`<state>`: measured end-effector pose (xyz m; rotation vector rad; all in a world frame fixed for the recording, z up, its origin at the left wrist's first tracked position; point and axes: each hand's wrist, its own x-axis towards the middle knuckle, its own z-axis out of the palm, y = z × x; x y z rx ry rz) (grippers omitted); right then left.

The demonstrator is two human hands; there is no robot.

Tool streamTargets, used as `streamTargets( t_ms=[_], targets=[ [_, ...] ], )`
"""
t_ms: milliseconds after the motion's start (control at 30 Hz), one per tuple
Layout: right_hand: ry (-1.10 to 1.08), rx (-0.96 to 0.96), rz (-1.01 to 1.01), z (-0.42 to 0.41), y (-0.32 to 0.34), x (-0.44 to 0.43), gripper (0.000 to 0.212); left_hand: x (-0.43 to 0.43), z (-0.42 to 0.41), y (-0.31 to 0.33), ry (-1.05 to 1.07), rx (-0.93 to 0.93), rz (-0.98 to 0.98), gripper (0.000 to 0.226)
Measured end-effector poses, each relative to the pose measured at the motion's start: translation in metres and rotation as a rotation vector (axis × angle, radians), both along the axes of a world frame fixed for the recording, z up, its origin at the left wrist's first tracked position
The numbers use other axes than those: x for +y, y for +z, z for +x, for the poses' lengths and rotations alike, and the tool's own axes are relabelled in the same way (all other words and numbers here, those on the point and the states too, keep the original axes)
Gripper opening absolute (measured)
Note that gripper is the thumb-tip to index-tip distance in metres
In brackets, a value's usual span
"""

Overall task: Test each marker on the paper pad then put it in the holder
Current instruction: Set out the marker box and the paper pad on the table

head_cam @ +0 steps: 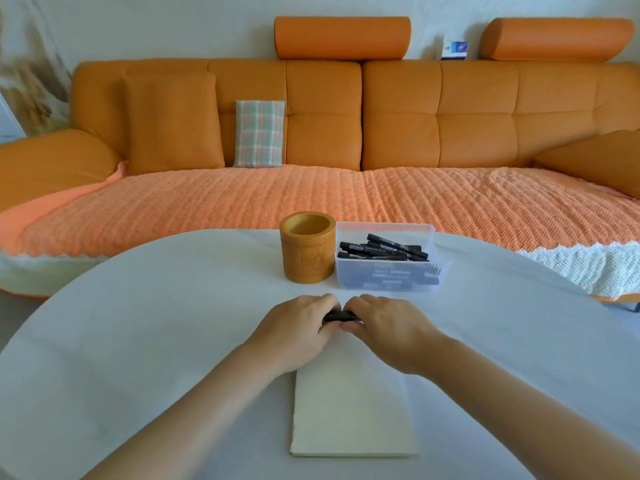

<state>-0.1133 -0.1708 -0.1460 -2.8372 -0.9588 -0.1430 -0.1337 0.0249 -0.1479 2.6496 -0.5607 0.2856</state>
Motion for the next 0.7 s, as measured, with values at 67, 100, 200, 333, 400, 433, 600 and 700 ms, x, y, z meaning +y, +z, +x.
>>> streamTargets(
  t_ms=[67, 100, 200, 333, 400, 433, 600, 700],
  targets=[
    [0.018, -0.020, -0.023, 0.003, -0.007, 0.003, 0.038, 0.008, 0.003, -0.010, -0.077, -0.017, -0.017, 0.019],
    [0.041, -0.033, -0.015, 0.004, -0.010, 0.005, 0.037, 0.012, 0.004, -0.016, -0.098, -0.038, -0.021, 0.023],
    [0.106, -0.063, -0.021, 0.006, -0.011, 0.014, 0.033, 0.020, 0.007, -0.026, -0.119, -0.107, -0.039, 0.039],
    [0.029, -0.026, -0.153, 0.004, -0.008, 0.025, 0.031, 0.028, 0.013, -0.027, -0.143, -0.110, -0.078, 0.042],
    [0.006, -0.031, -0.198, 0.002, -0.009, 0.026, 0.031, 0.028, 0.013, -0.028, -0.156, -0.089, -0.087, 0.044],
    [-0.001, -0.025, -0.207, 0.000, -0.009, 0.027, 0.031, 0.028, 0.013, -0.029, -0.165, -0.079, -0.097, 0.045],
    [-0.013, 0.015, -0.231, -0.001, -0.011, 0.025, 0.037, 0.030, 0.013, -0.031, -0.177, -0.068, -0.113, 0.039],
    [-0.012, 0.045, -0.202, -0.002, -0.006, 0.020, 0.049, 0.028, 0.011, -0.027, -0.148, -0.062, -0.104, 0.023]
  ],
)
